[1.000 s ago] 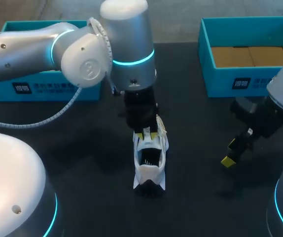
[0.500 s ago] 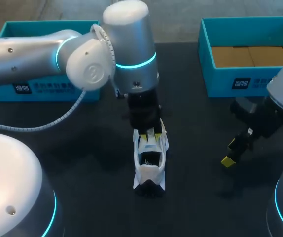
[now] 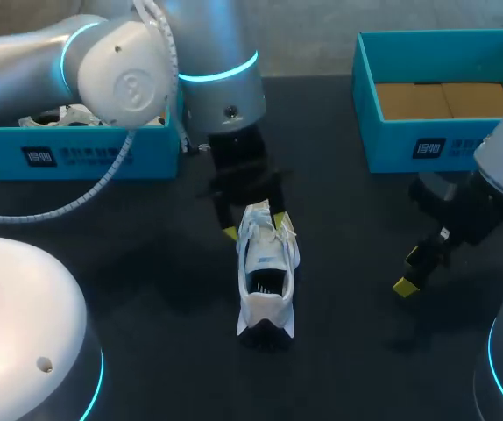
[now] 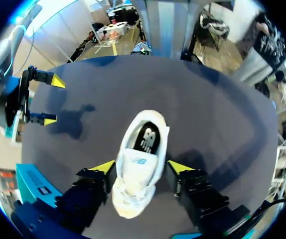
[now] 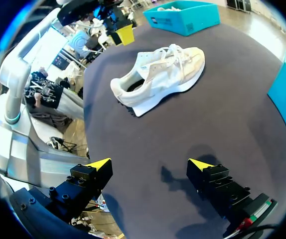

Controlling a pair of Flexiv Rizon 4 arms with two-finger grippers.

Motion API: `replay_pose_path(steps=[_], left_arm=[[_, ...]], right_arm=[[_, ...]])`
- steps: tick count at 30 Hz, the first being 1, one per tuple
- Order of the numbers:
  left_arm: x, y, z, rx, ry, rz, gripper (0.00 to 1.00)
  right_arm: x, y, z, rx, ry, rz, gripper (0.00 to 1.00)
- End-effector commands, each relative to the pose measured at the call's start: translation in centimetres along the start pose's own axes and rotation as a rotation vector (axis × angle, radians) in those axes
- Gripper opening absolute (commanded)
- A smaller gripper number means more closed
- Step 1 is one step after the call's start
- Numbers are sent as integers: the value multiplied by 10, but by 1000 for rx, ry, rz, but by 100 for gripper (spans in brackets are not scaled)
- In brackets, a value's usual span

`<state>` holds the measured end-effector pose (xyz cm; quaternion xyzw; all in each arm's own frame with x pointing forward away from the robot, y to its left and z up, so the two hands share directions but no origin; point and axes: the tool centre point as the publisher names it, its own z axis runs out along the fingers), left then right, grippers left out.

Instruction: Take the shoe out of the shoebox, open the shoe tongue, remove and reinsert the insole, then place the shoe into the shoebox

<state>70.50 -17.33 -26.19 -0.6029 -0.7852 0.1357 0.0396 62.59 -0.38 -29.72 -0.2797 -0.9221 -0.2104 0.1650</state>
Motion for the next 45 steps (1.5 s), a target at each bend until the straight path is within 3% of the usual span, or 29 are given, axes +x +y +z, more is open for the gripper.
replay_pose_path(steps=[1,4,5,23,26,31,35,40,45], left_arm=[[0,-5,-3,5,0,-56,100],[0,-15,0,-45,-1,-114,100],[0,-21,1,-171,1,-138,100],[0,-21,1,-171,1,-138,100],[-1,-29,8,-191,-8,-230,100],[10,-53,7,-115,-13,-436,100],[15,-65,12,-45,30,-719,100],[23,-83,30,-100,-6,-967,100],[27,-89,41,-156,-76,-1160,100]], right_arm=[[1,0,1,1,-3,0,100],[1,0,1,1,-3,0,100],[1,0,1,1,-3,0,100],[1,0,1,1,-3,0,100],[1,0,1,1,-3,0,100],[1,0,1,1,-3,0,100],[1,0,1,1,-3,0,100],[1,0,1,1,-3,0,100],[1,0,1,1,-3,0,100]])
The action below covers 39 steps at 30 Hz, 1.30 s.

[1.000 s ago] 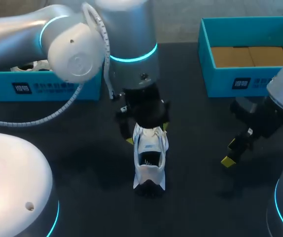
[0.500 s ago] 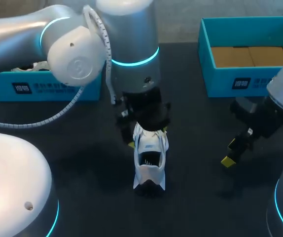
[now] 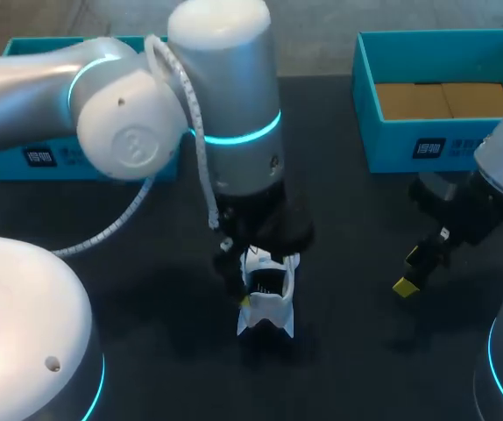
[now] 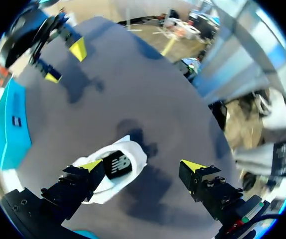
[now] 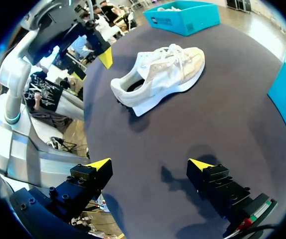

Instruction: Take the shoe out of the shoebox, open the shoe tongue, remove and reinsert the insole, then place the shoe into the shoebox

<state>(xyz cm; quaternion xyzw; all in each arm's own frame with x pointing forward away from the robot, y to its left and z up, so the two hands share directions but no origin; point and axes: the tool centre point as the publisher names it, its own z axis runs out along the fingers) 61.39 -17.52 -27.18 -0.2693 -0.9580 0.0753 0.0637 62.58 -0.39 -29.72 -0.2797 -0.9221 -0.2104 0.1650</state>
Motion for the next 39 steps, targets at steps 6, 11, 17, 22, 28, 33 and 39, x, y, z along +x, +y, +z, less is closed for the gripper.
replay_pose_path(steps=[6,11,17,22,28,33,39], left_arm=[[13,3,19,-14,-116,-460,100],[6,9,26,2,-83,-453,100],[-3,11,47,-24,-67,-459,100],[-11,11,58,-30,-67,-435,100],[-12,9,67,-31,-40,-428,100],[-12,7,80,-34,-3,-424,100],[-7,4,93,-37,25,-420,100]], right_arm=[[1,0,1,1,-3,0,100],[1,0,1,1,-3,0,100],[1,0,1,1,-3,0,100],[1,0,1,1,-3,0,100],[1,0,1,1,-3,0,100],[1,0,1,1,-3,0,100],[1,0,1,1,-3,0,100]])
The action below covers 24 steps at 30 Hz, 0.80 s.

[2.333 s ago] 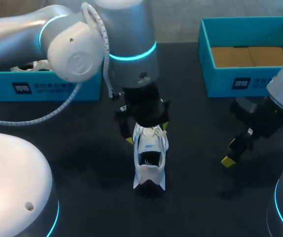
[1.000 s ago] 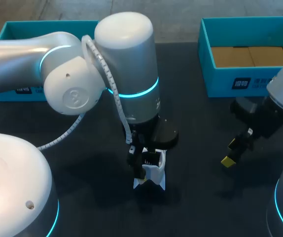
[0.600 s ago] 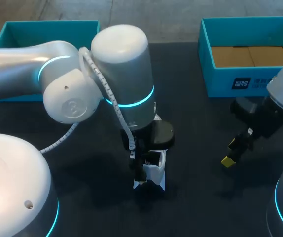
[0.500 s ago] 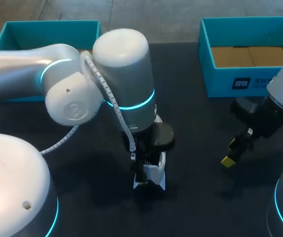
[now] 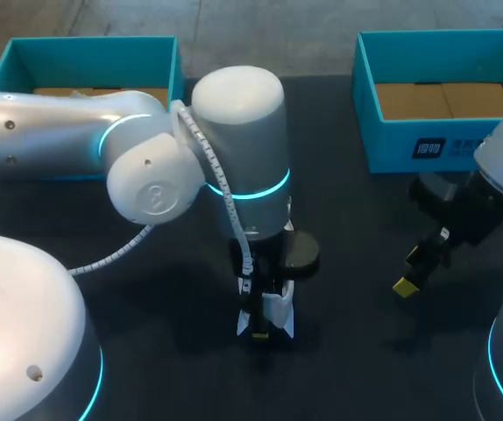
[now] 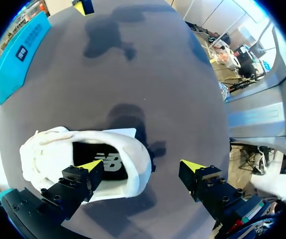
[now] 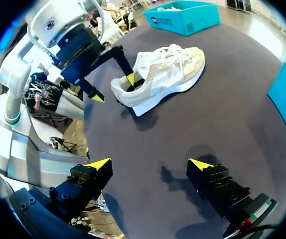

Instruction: Take the shoe out of the shoebox, open the shoe tongue, remove and reinsert the insole, then place the shoe into the shoebox

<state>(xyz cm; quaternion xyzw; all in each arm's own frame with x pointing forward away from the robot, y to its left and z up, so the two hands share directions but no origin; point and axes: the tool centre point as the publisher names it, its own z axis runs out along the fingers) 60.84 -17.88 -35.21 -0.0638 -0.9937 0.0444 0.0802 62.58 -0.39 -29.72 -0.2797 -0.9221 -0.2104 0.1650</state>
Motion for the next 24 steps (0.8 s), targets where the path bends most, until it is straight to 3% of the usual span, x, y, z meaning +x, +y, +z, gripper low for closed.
replay_pose_path(steps=[1,24], left_arm=[[0,-6,15,-14,10,1,100],[8,-3,44,-69,-2,-29,99]], right_arm=[[1,0,1,1,-3,0,100],[1,0,1,1,-3,0,100]])
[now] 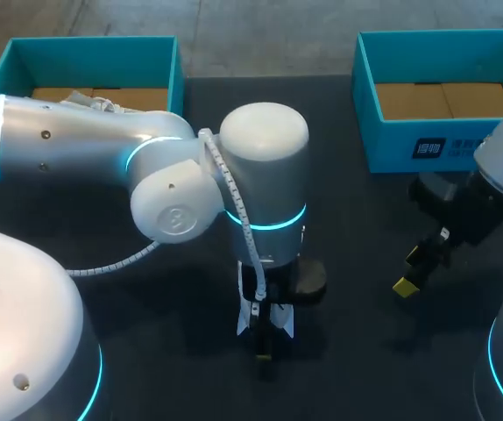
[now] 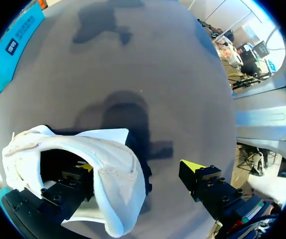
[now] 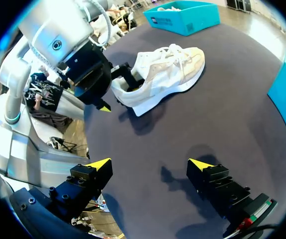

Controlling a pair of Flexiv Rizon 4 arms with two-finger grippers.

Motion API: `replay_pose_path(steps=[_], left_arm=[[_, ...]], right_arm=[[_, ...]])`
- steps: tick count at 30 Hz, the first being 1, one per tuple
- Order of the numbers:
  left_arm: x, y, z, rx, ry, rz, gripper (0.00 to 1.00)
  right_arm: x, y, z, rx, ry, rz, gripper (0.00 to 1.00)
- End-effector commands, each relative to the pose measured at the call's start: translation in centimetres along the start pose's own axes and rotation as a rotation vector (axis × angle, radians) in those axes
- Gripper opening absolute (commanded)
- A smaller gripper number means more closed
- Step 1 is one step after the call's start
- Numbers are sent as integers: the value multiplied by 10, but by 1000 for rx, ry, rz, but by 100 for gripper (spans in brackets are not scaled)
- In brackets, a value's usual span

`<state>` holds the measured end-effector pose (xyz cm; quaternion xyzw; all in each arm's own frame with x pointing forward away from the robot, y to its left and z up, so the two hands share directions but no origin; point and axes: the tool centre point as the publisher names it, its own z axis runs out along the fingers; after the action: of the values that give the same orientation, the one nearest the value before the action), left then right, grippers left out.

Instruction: Take the shoe out of the shoebox, open the shoe tongue, remove and reinsert the insole, then place the shoe into the shoebox

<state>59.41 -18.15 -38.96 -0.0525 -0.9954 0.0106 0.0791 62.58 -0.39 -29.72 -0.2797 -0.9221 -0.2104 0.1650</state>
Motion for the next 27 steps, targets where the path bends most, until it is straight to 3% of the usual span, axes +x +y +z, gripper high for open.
replay_pose_path(steps=[1,5,8,11,15,17,18,19,27], left_arm=[[1,-2,6,-5,-4,-3,95],[0,-1,8,-8,-10,-6,85],[-1,0,9,-10,-13,-12,63],[-2,2,11,-10,-14,-13,60],[-5,3,12,-9,-14,-20,42],[-5,4,12,-10,-15,-23,27],[-6,4,12,-10,-15,-25,4],[-6,4,12,-10,-15,-26,0],[-7,8,9,0,-19,-28,0]], right_arm=[[1,0,1,1,-3,0,100],[1,0,1,1,-3,0,100],[1,0,1,1,-3,0,100],[1,0,1,1,-3,0,100],[1,0,1,1,-3,0,100],[1,0,1,1,-3,0,100],[1,0,1,1,-3,0,100],[1,0,1,1,-3,0,100],[1,0,1,1,-3,0,100]])
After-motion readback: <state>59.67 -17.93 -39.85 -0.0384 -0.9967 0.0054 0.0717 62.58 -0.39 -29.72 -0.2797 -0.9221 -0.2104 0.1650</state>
